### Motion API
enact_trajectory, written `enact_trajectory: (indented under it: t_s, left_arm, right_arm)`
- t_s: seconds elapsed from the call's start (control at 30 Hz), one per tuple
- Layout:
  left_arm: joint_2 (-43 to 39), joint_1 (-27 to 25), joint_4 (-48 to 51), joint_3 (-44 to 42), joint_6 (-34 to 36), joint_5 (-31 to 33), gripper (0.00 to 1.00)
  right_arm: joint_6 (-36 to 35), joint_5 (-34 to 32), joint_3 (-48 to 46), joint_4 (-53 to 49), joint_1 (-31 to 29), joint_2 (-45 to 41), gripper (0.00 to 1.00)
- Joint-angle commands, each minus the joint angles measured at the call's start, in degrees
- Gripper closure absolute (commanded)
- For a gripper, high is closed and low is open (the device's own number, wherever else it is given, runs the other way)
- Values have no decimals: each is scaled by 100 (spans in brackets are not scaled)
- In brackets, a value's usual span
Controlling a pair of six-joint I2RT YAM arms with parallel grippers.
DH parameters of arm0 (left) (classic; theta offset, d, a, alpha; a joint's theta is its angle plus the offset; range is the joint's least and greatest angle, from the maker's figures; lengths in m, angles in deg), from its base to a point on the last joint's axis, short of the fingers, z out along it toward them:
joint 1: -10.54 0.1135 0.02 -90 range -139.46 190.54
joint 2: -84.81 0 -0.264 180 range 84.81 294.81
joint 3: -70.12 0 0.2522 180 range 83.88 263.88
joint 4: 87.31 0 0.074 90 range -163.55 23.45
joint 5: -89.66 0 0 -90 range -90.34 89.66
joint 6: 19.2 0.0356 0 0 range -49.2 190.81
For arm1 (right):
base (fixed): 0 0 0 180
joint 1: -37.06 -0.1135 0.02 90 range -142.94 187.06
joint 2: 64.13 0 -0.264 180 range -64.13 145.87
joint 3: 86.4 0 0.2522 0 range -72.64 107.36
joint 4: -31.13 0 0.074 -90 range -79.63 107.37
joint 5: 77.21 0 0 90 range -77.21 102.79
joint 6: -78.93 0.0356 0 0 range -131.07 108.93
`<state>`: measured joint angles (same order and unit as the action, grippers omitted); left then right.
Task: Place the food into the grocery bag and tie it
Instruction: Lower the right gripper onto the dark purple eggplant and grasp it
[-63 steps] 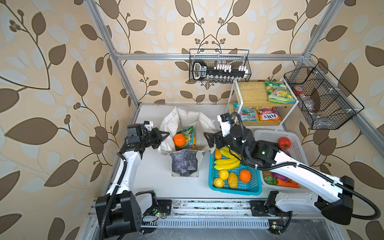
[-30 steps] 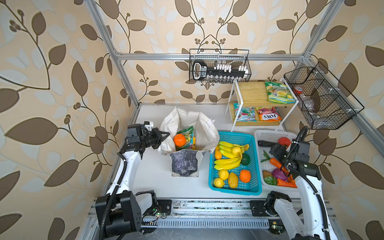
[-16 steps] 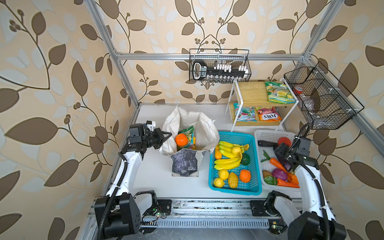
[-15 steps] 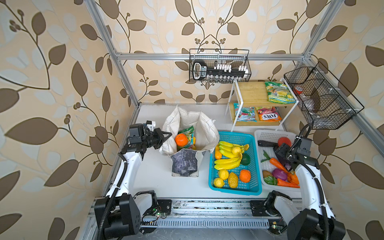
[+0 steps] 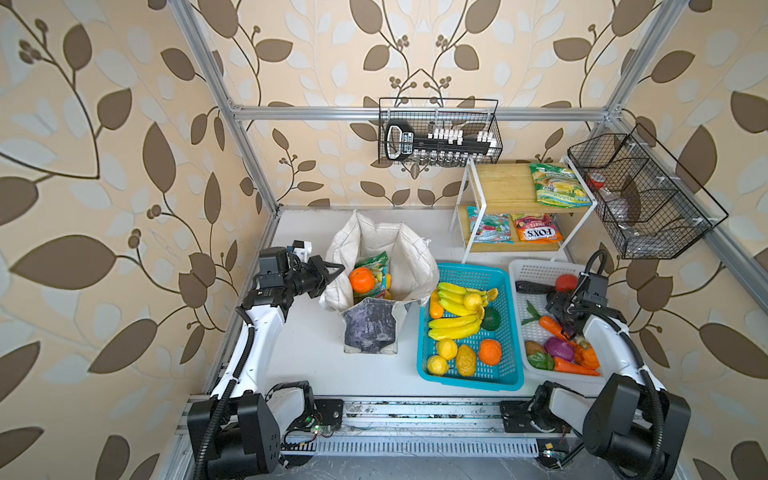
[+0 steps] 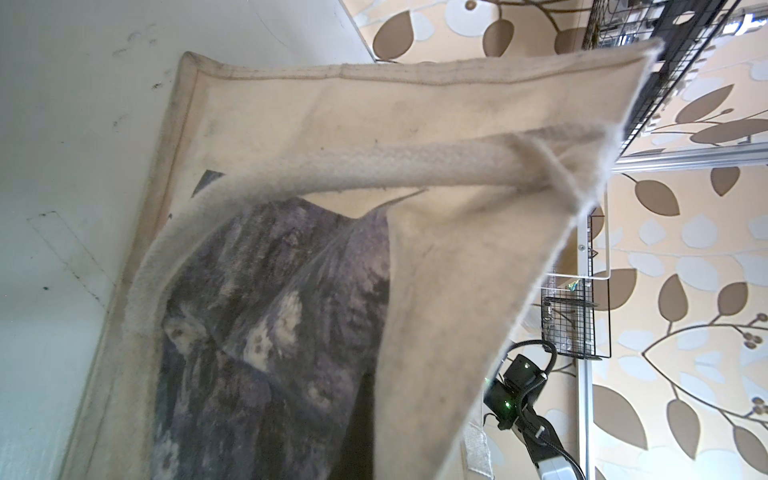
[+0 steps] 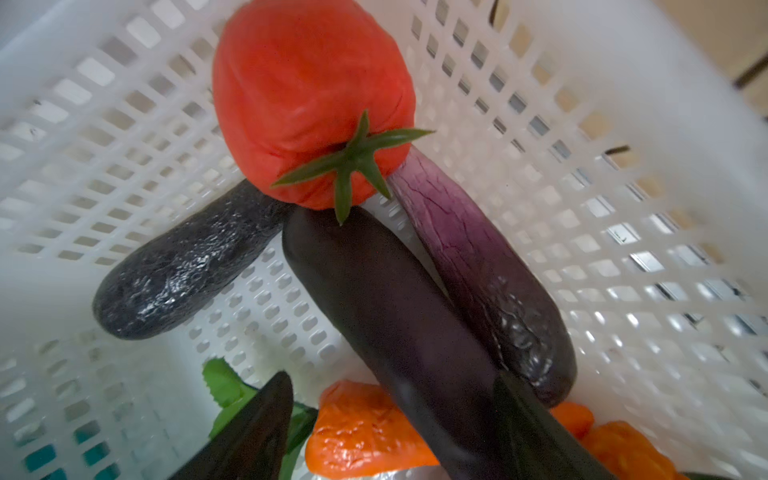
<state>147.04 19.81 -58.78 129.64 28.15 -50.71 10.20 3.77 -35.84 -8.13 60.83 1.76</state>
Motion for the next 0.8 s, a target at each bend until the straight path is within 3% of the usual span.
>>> enact_trajectory:
  t_s: [0.0, 0.77]
  left_arm:
    - [-12, -92, -116, 12, -28, -259, 100]
    - [-78, -163, 55, 89, 134, -155, 100]
  right_arm:
    - [-233, -52, -102, 319, -13, 234, 21]
    - [-583, 216, 137, 670, 49, 1218, 21]
